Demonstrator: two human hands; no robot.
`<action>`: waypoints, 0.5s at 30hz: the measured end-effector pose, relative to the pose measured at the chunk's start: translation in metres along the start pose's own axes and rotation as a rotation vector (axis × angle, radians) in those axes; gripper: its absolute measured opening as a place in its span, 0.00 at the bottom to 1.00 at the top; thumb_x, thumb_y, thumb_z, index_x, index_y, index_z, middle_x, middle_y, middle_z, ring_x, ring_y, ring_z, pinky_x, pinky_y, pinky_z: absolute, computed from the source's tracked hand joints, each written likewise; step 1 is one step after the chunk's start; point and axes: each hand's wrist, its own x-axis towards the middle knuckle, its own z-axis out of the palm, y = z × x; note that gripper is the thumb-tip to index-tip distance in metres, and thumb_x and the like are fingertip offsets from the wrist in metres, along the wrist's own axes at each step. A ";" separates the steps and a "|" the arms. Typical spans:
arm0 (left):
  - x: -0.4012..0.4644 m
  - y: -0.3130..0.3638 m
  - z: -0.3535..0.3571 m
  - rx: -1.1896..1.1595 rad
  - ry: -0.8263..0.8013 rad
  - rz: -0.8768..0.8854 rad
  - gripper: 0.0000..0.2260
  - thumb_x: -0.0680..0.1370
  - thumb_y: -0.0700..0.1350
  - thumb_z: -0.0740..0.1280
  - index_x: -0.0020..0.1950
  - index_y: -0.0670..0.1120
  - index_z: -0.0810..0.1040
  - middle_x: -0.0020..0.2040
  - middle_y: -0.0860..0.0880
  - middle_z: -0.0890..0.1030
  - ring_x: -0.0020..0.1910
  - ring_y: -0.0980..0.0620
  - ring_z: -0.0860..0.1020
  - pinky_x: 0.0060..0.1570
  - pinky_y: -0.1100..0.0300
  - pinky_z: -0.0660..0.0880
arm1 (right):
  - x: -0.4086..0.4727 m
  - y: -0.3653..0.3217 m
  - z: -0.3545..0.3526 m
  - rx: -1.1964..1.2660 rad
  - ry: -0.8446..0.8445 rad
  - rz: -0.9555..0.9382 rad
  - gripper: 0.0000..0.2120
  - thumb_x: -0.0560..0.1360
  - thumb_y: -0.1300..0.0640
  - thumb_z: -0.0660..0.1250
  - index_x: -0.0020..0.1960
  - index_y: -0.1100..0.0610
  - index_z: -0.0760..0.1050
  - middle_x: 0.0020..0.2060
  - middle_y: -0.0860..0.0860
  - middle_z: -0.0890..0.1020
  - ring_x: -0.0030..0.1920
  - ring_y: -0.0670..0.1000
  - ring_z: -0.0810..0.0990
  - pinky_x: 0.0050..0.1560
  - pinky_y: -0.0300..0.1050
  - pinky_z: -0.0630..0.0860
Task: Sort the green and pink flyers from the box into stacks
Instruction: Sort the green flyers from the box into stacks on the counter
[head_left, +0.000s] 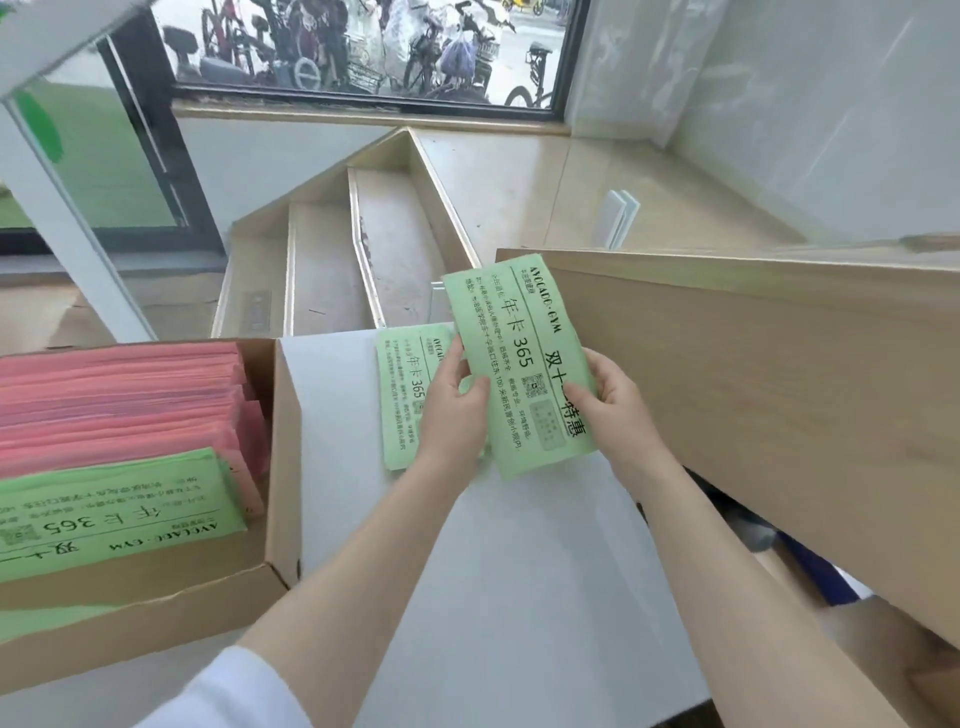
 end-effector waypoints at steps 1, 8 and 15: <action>0.010 0.002 0.004 0.015 0.010 0.013 0.20 0.80 0.38 0.57 0.67 0.57 0.69 0.54 0.55 0.80 0.50 0.62 0.79 0.42 0.68 0.77 | 0.010 0.000 0.000 -0.008 0.002 -0.007 0.16 0.78 0.66 0.58 0.61 0.51 0.72 0.53 0.47 0.82 0.51 0.46 0.81 0.49 0.42 0.80; 0.078 -0.001 0.021 0.109 0.061 -0.006 0.19 0.78 0.37 0.56 0.63 0.56 0.73 0.50 0.56 0.82 0.50 0.57 0.80 0.47 0.60 0.78 | 0.078 0.000 -0.005 -0.075 0.038 -0.017 0.14 0.77 0.65 0.60 0.56 0.49 0.73 0.49 0.44 0.81 0.49 0.43 0.81 0.51 0.42 0.78; 0.095 -0.041 0.029 0.373 0.056 -0.168 0.16 0.78 0.38 0.55 0.64 0.48 0.71 0.58 0.48 0.76 0.53 0.48 0.77 0.54 0.47 0.76 | 0.100 0.043 -0.004 -0.559 0.029 0.161 0.10 0.75 0.57 0.64 0.54 0.59 0.77 0.54 0.57 0.78 0.52 0.55 0.77 0.54 0.47 0.73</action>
